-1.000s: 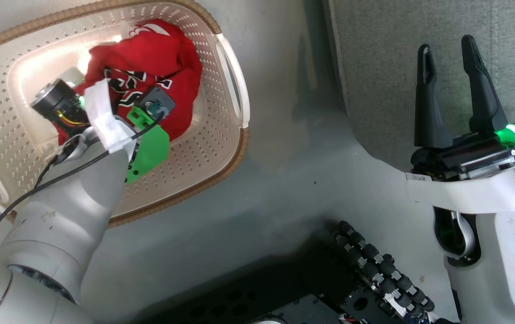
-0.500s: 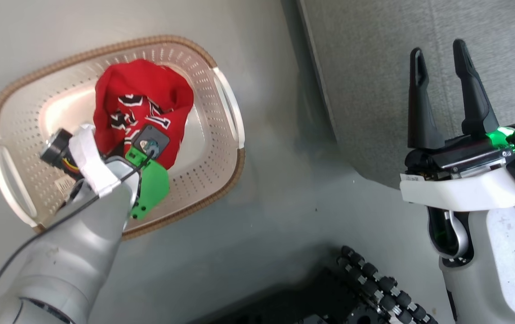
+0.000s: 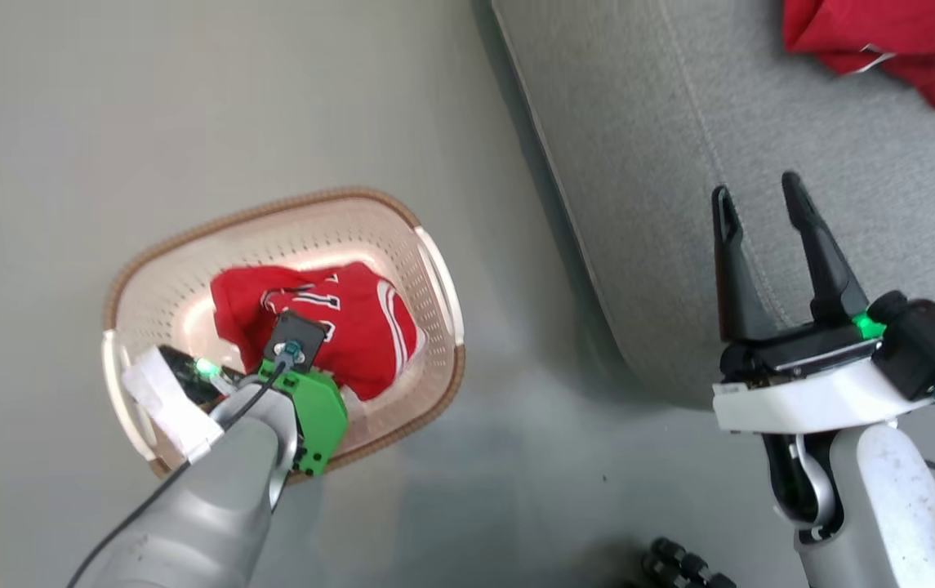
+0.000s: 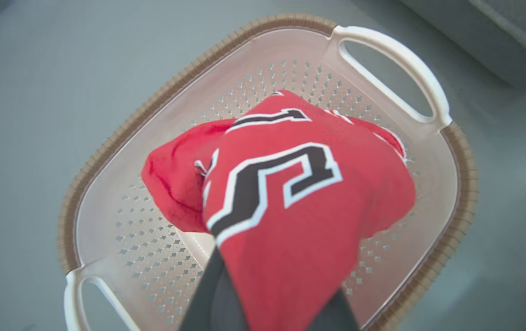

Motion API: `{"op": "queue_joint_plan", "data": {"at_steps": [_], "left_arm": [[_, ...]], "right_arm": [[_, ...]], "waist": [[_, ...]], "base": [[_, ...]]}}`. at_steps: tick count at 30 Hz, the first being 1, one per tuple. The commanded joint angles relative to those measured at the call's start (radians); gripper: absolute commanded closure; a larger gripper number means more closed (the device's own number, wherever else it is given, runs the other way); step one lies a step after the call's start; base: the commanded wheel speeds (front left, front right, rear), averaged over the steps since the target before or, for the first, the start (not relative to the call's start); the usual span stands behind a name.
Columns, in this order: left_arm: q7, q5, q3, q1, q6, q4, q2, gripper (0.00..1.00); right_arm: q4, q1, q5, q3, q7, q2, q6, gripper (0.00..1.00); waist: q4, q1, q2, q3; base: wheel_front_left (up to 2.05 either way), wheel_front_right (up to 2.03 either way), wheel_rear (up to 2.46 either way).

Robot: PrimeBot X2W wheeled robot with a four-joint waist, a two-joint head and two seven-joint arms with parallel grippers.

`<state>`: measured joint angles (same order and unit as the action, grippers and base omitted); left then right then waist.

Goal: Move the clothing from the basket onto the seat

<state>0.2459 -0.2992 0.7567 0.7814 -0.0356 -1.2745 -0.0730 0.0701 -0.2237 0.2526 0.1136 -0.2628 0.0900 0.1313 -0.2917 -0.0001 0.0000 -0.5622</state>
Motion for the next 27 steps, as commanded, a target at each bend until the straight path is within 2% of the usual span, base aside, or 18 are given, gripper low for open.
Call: {"op": "queue_joint_plan", "data": {"at_steps": [1,5,14,20,27], "left_arm": [[0.012,-0.015,-0.010,-0.035,-0.006,0.008,0.006,1.00],[0.021,-0.043,-0.034,-0.089,-0.011,0.054,0.011,1.00],[0.020,-0.029,-0.140,-0.232,-0.067,0.389,-0.057,1.00],[0.020,-0.001,-0.255,-0.335,-0.090,0.645,-0.097,1.00],[0.020,0.070,-0.378,-0.424,-0.100,0.936,-0.105,1.00]], "right_arm": [[-0.007,0.023,-0.002,0.003,-0.003,0.008,-0.001,0.00],[-0.021,0.056,-0.001,0.005,-0.003,0.013,-0.001,0.00],[-0.045,0.138,-0.005,0.014,-0.003,0.041,-0.001,0.00],[-0.048,0.176,-0.004,0.019,-0.003,0.048,-0.001,0.00],[-0.047,0.199,-0.004,0.021,-0.003,0.051,-0.001,0.00]], "waist": [[0.050,0.0001,0.0000,0.171],[0.066,0.0001,0.0000,0.267],[0.117,0.0001,0.0000,0.446],[0.138,0.0001,0.0000,0.516],[0.156,0.0001,0.0000,0.548]], "base": [[0.00,0.00,0.00],[0.00,0.00,0.00],[0.00,0.00,0.00],[0.00,0.00,0.00],[0.00,0.00,0.00]]}}
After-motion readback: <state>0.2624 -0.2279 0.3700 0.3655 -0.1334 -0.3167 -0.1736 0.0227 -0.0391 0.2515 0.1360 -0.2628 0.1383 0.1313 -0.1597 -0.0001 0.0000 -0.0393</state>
